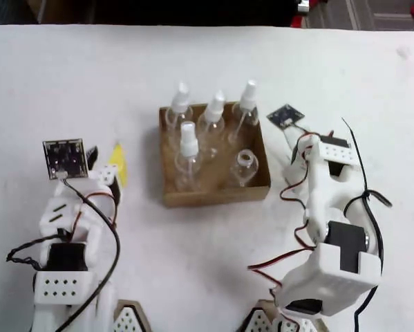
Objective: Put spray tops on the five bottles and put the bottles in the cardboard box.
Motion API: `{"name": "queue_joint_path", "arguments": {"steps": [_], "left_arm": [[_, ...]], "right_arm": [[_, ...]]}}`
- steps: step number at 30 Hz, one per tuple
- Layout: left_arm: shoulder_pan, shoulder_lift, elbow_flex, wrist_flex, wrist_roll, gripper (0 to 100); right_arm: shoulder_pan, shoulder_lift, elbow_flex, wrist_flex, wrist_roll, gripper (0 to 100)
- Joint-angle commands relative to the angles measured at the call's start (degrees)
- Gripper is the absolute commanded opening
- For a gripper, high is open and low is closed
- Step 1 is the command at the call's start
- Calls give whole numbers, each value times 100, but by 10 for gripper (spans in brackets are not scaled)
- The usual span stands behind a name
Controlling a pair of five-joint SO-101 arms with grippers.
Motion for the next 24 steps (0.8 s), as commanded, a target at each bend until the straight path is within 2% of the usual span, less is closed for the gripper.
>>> {"name": "queue_joint_path", "arguments": {"steps": [1,9,14,16,20,22,24], "left_arm": [[-4,-127,-44,-149,-79,148],[-4,-127,-35,-149,-79,148],[-4,-127,-35,-149,-79,148],[-4,-127,-35,-149,-79,148],[-4,-127,-35,-149,-79,148],[-4,-127,-35,-149,-79,148],[-4,-127,-35,-149,-79,147]], "right_arm": [[-92,-40,9,-180,53,251],[-189,84,-35,-233,18,251],[-321,549,-615,4,18,245],[-338,787,-914,233,18,194],[-295,1200,-1477,690,0,15],[-233,1314,-1609,822,-141,33],[-48,1305,-1732,813,-598,19]]}}
